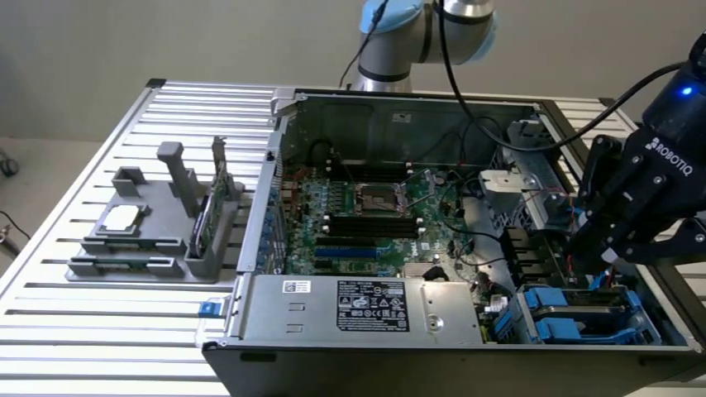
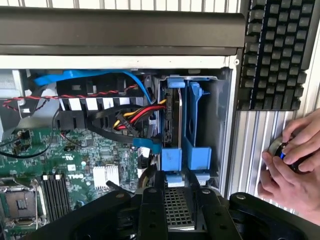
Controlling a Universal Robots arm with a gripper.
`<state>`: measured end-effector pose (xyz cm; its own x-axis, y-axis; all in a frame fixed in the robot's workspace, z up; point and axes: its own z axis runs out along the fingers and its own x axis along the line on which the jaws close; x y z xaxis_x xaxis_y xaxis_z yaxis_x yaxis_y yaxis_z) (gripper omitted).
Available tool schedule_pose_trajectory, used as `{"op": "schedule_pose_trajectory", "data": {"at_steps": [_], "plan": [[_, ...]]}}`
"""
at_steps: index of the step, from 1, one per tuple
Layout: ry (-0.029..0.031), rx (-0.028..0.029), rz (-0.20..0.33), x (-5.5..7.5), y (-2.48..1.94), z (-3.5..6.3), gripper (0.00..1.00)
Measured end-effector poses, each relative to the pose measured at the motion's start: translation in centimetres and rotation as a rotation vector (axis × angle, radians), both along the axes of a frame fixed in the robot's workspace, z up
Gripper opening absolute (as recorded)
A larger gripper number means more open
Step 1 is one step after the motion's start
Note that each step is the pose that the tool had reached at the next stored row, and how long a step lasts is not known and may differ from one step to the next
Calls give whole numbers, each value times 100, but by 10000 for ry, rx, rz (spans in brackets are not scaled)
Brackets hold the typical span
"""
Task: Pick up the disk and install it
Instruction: 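Insert the first disk wire, then insert the second disk wire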
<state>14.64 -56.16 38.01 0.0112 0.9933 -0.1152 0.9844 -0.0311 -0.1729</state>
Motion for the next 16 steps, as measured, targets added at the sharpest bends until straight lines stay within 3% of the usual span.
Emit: {"op": "schedule_pose_trajectory", "data": {"at_steps": [16], "plan": [[0,14,75,-17,14,-2,31]]}}
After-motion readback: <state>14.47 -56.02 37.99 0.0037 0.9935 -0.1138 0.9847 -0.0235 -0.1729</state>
